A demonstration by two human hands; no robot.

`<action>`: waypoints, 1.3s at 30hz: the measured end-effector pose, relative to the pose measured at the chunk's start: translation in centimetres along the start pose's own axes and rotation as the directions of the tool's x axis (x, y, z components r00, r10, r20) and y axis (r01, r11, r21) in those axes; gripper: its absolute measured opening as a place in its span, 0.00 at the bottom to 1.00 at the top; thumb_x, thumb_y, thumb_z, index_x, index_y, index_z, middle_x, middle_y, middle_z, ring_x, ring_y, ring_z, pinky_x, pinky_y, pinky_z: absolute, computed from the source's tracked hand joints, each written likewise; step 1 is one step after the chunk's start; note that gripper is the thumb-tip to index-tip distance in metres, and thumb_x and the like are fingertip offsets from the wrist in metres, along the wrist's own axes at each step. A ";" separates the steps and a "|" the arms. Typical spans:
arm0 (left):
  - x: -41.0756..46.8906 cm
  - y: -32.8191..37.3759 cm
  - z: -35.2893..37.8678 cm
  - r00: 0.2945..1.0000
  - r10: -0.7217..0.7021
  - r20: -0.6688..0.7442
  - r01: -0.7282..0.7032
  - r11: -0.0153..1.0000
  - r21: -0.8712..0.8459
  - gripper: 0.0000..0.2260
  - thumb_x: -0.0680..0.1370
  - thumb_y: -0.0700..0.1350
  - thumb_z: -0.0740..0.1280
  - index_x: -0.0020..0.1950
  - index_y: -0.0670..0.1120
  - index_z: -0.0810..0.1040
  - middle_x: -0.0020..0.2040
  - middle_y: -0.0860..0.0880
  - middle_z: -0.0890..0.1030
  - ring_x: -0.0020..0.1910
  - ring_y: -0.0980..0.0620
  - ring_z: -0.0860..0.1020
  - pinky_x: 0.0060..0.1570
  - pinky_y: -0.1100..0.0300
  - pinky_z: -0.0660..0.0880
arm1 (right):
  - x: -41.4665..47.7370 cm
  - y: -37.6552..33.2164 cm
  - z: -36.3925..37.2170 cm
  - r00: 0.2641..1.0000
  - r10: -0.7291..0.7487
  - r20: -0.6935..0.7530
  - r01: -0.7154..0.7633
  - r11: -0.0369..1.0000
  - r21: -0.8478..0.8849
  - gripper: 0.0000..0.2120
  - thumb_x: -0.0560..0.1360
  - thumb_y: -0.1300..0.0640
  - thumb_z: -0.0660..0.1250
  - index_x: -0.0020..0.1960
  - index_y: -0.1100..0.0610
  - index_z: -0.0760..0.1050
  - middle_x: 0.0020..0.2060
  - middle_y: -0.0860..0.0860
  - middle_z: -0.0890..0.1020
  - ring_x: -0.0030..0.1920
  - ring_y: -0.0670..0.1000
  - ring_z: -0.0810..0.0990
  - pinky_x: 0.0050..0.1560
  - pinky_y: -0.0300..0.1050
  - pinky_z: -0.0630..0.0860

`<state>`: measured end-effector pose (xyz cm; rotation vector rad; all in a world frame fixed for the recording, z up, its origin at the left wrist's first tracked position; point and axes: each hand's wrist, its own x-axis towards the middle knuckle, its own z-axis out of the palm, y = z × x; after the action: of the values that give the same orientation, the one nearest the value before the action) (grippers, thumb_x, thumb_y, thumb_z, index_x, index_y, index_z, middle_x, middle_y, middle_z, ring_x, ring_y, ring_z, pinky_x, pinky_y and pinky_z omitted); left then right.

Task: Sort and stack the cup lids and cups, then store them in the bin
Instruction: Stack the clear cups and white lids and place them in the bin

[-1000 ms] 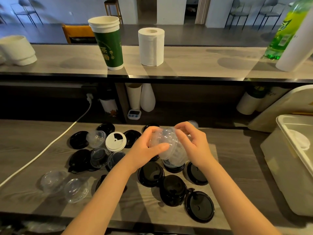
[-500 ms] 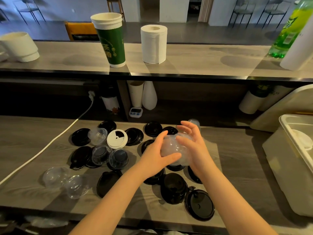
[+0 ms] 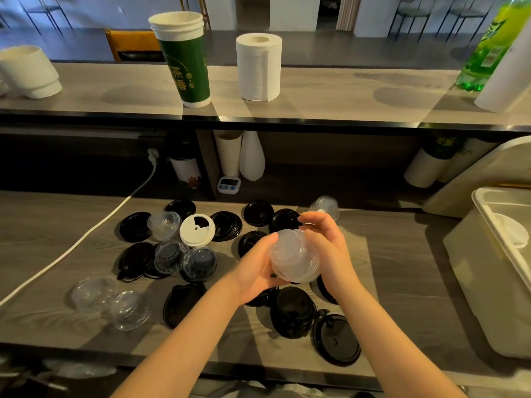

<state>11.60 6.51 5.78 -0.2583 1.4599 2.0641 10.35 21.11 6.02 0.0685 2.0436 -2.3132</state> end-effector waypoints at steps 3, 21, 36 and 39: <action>0.2 -0.6 -0.9 0.996 0.047 -0.080 -0.045 0.998 0.036 0.25 0.74 0.59 0.64 0.67 0.48 0.72 0.62 0.45 0.78 0.62 0.46 0.75 0.61 0.48 0.74 | 0.2 0.8 -0.2 0.999 0.043 0.018 -0.041 0.995 -0.086 0.09 0.78 0.59 0.61 0.54 0.49 0.74 0.56 0.52 0.77 0.57 0.52 0.76 0.54 0.45 0.75; 0.3 -4.0 -6.0 0.950 -0.043 -0.309 -0.007 0.988 -0.157 0.13 0.78 0.46 0.63 0.59 0.41 0.75 0.54 0.43 0.80 0.51 0.48 0.79 0.43 0.57 0.75 | -0.1 4.9 0.9 0.886 0.344 0.310 -0.271 0.928 -0.254 0.17 0.79 0.53 0.62 0.66 0.55 0.72 0.59 0.50 0.78 0.58 0.48 0.78 0.58 0.49 0.78; 1.1 -4.9 -9.9 0.764 -0.046 -0.644 -0.232 0.911 -0.340 0.15 0.76 0.37 0.66 0.61 0.38 0.70 0.59 0.39 0.77 0.53 0.45 0.78 0.48 0.53 0.76 | 5.6 8.6 0.5 0.928 0.230 0.294 0.275 0.111 -0.955 0.33 0.76 0.50 0.64 0.76 0.56 0.55 0.71 0.57 0.63 0.71 0.59 0.61 0.69 0.51 0.63; 1.0 -4.8 -10.2 0.741 -0.052 -0.669 -0.243 0.909 -0.340 0.13 0.76 0.37 0.67 0.59 0.41 0.70 0.58 0.39 0.76 0.55 0.43 0.76 0.48 0.53 0.75 | 5.8 8.7 0.9 0.936 0.218 0.275 0.256 0.110 -0.960 0.31 0.76 0.53 0.65 0.74 0.56 0.57 0.69 0.57 0.65 0.69 0.60 0.63 0.68 0.51 0.65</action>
<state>11.71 -1.36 -2.40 -1.2365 1.3983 2.4952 5.18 19.11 -2.94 -0.4155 2.8097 -0.3018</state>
